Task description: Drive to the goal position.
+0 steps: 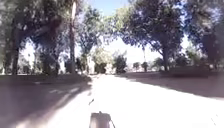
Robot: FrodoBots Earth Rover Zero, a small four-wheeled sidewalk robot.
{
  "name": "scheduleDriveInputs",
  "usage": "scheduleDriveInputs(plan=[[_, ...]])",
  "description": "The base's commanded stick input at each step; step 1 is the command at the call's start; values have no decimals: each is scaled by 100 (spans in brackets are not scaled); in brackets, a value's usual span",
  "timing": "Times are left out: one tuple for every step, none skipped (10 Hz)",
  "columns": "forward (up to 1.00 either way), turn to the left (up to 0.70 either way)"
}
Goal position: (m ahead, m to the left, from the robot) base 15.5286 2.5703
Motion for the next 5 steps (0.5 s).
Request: scheduleDriveInputs(plan=[[100,0],[100,0],[100,0],[100,0],[100,0]])
